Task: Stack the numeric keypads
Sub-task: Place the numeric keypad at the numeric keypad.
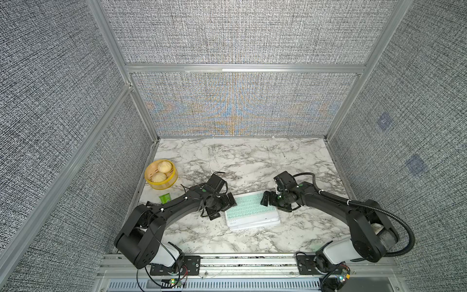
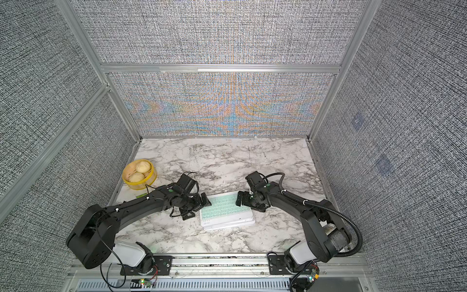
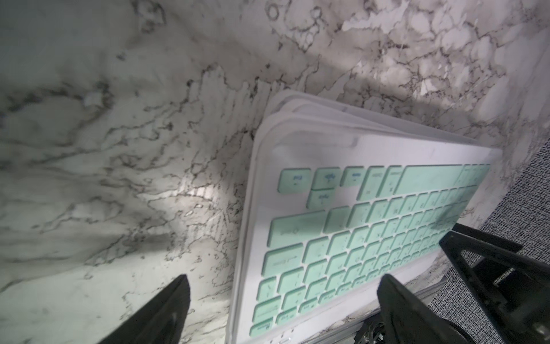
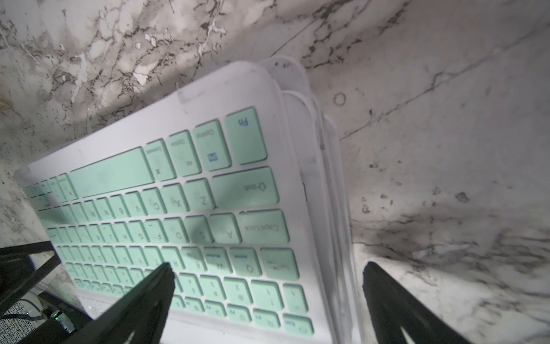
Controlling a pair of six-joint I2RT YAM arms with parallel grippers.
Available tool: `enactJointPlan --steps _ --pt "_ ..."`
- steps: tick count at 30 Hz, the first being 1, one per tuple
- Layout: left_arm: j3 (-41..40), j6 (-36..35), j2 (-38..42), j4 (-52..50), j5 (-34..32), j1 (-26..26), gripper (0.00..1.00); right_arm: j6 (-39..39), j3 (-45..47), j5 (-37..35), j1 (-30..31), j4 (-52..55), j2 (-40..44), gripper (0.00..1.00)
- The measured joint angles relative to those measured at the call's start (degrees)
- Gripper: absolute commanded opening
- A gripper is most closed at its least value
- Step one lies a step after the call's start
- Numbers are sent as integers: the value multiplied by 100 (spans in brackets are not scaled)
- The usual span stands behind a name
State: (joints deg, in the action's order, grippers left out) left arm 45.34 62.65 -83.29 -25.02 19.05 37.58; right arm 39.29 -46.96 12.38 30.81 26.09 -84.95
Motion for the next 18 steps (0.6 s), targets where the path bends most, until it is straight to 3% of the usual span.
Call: enactJointPlan --steps 18 --pt "691 205 -688 -138 -455 619 99 4 197 11 225 -101 63 99"
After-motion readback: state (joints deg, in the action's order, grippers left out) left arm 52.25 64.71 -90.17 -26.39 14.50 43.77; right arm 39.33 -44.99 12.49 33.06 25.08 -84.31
